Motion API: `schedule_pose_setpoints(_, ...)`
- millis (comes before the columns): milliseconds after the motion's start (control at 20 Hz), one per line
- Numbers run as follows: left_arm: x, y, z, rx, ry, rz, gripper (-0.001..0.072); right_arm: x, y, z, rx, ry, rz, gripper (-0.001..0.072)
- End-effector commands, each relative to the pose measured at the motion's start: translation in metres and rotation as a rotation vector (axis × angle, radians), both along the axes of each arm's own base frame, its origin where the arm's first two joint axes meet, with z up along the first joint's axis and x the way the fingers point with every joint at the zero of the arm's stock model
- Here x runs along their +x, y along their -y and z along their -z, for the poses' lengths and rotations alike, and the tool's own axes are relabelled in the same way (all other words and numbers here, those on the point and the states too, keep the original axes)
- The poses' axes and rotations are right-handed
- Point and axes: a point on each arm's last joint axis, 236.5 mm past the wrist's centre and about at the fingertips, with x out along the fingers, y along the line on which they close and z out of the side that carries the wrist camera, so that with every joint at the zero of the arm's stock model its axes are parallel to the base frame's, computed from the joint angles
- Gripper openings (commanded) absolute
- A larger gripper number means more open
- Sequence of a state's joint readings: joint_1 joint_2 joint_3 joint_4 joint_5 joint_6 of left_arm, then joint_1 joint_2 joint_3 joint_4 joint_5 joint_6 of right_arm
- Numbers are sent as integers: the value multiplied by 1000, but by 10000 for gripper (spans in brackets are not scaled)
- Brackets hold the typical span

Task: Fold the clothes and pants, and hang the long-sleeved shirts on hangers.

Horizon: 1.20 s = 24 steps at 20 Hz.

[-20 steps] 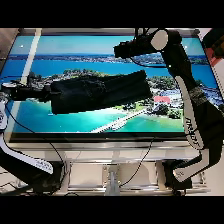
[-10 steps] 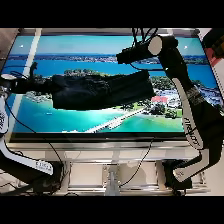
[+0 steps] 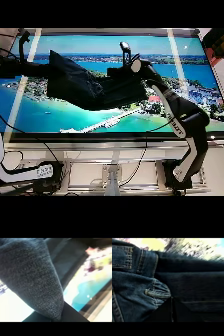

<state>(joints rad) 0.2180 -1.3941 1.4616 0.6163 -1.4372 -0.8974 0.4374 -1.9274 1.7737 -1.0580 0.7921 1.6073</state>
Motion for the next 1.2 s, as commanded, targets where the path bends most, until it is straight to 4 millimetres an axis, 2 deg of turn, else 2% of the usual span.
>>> schedule_pose_setpoints(0,-15,40,-50,-117,89,61,52,-31,-59,47,129,-161,5,20)
schedule_pose_setpoints(150,-9,46,-66,-182,118,44,53,-76,-105,69,136,-237,-76,20)
schedule_pose_setpoints(250,-3,46,-66,-181,130,22,52,-114,-132,65,129,-268,-187,20)
schedule_pose_setpoints(350,0,48,-62,-183,123,23,52,-154,-151,56,91,-248,-385,20)
schedule_pose_setpoints(400,0,52,-57,-178,113,32,52,-166,-156,52,76,-234,-451,20)
schedule_pose_setpoints(500,-1,61,-43,-147,87,59,52,-166,-154,50,54,-216,-461,21)
schedule_pose_setpoints(600,-5,74,-23,-93,56,103,52,-148,-137,49,24,-203,-422,21)
schedule_pose_setpoints(650,-8,79,-12,-58,43,124,52,-135,-121,51,-12,-192,-404,21)
schedule_pose_setpoints(750,-12,85,8,15,22,160,52,-120,-83,57,-87,-214,-394,21)
schedule_pose_setpoints(850,-15,94,20,32,2,188,52,-113,-41,67,-152,-280,-385,21)
schedule_pose_setpoints(950,-18,106,31,30,-25,218,53,-97,-10,68,-172,-298,-339,22)
schedule_pose_setpoints(1150,-22,138,56,31,-67,273,52,-55,45,30,-189,-217,-226,21)
